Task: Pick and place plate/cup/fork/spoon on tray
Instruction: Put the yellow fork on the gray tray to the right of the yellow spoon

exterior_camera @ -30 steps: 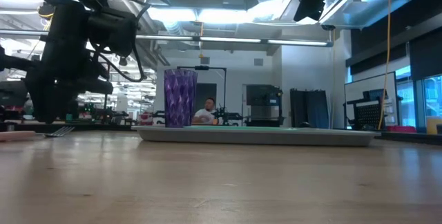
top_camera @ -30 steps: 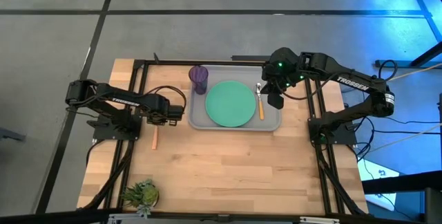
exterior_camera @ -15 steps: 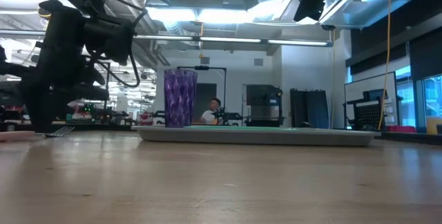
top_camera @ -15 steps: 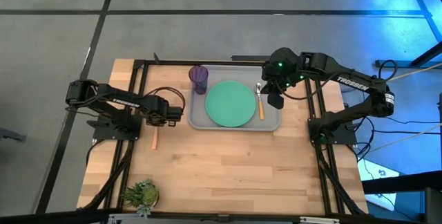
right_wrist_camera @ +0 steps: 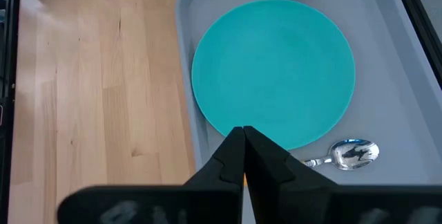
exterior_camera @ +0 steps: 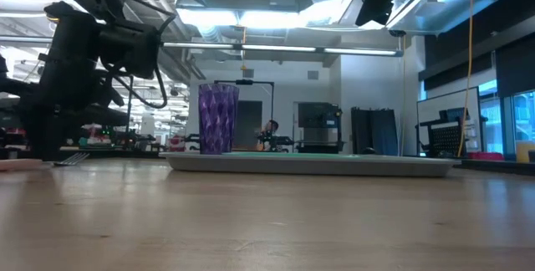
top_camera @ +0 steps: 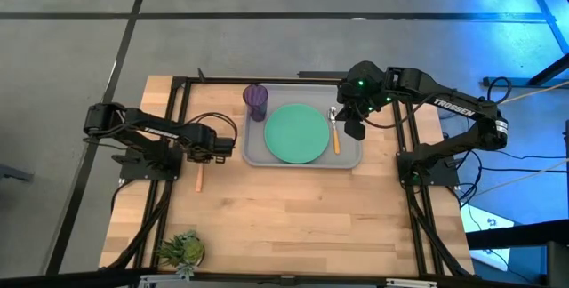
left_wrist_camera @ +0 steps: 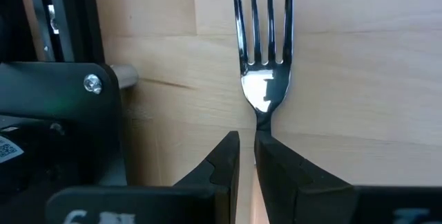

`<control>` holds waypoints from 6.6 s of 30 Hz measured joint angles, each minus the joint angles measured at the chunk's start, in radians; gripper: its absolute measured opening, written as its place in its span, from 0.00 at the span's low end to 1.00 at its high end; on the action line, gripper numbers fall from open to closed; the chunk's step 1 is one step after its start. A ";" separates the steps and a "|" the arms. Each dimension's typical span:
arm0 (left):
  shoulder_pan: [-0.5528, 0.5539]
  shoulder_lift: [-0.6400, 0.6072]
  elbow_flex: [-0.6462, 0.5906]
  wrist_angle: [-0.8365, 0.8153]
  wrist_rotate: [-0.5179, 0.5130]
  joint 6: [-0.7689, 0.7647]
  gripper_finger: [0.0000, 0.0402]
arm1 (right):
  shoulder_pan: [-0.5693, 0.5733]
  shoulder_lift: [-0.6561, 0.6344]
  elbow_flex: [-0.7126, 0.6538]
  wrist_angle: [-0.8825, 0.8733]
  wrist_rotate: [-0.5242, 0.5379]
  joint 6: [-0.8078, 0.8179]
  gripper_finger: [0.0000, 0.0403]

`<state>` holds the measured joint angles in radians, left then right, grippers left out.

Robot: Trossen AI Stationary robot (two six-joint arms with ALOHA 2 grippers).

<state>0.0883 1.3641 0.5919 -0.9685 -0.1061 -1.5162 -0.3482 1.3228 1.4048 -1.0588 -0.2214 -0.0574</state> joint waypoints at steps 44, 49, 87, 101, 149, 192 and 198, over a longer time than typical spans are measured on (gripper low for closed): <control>0.000 -0.033 0.002 0.019 -0.043 0.010 0.11 | 0.000 0.000 0.000 0.000 0.000 0.010 0.03; 0.000 -0.033 0.002 0.020 -0.057 0.009 0.11 | 0.000 0.000 0.000 0.000 0.000 0.010 0.03; 0.000 -0.035 -0.057 0.089 -0.027 0.000 0.07 | 0.000 0.000 0.000 0.000 0.000 0.004 0.03; 0.000 -0.040 0.013 0.068 0.056 0.101 0.01 | 0.000 0.000 0.000 -0.001 0.000 0.000 0.03; -0.119 0.236 0.875 0.180 -0.037 0.901 0.00 | 0.039 0.094 -0.003 0.113 -0.352 -0.158 0.13; -0.119 0.250 0.911 0.294 0.053 1.103 0.00 | 0.058 0.205 -0.003 0.323 -0.423 -0.161 0.19; -0.119 0.250 0.911 0.300 0.048 1.108 0.00 | 0.062 0.236 -0.003 0.327 -0.436 -0.161 0.19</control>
<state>-0.0311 1.6146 1.5024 -0.6685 -0.0586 -0.4084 -0.2857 1.5589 1.4017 -0.7319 -0.6573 -0.2180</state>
